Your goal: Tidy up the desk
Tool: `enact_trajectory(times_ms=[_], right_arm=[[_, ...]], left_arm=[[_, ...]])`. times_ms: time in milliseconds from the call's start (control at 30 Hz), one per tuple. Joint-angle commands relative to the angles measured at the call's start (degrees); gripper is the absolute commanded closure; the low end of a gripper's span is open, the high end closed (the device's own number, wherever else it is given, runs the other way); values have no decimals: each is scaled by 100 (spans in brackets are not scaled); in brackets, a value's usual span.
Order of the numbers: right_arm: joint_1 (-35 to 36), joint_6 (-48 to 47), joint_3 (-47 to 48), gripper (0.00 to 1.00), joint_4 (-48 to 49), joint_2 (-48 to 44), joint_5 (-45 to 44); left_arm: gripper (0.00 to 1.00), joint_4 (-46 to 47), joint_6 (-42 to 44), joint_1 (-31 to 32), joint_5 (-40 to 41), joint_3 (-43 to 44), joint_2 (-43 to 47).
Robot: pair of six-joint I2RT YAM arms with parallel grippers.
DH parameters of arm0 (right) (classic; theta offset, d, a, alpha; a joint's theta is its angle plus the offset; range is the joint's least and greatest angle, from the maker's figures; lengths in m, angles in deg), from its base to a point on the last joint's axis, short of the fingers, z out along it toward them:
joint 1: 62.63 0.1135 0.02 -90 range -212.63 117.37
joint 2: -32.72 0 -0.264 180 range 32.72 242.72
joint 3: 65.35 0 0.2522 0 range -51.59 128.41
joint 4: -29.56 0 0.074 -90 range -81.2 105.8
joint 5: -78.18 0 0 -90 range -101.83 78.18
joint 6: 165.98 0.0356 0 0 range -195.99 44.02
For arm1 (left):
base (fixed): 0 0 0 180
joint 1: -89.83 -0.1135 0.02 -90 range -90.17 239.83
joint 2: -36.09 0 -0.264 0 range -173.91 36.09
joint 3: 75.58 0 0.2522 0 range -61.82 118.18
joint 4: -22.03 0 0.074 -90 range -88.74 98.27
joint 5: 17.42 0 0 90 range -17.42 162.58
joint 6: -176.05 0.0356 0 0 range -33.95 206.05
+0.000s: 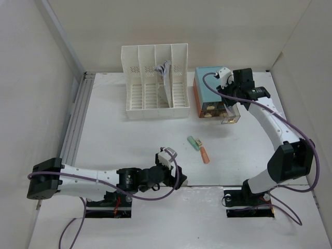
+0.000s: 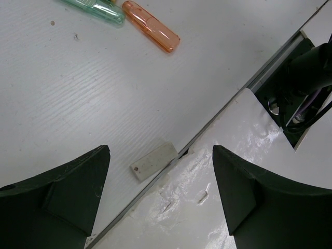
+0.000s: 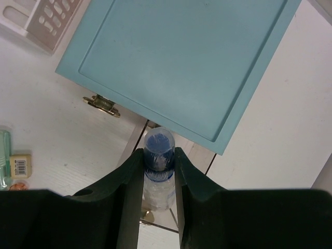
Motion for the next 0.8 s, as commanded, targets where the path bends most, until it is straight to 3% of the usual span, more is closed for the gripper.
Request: enact_trajectory(times_ms=[0, 767], right_arm=[[-43, -32, -312, 100, -1034, 43, -423], [-43, -138, -532, 100, -1140, 148, -458]], left_arm=[[22, 185, 75, 22, -1, 35, 140], [22, 185, 181, 22, -1, 88, 140]])
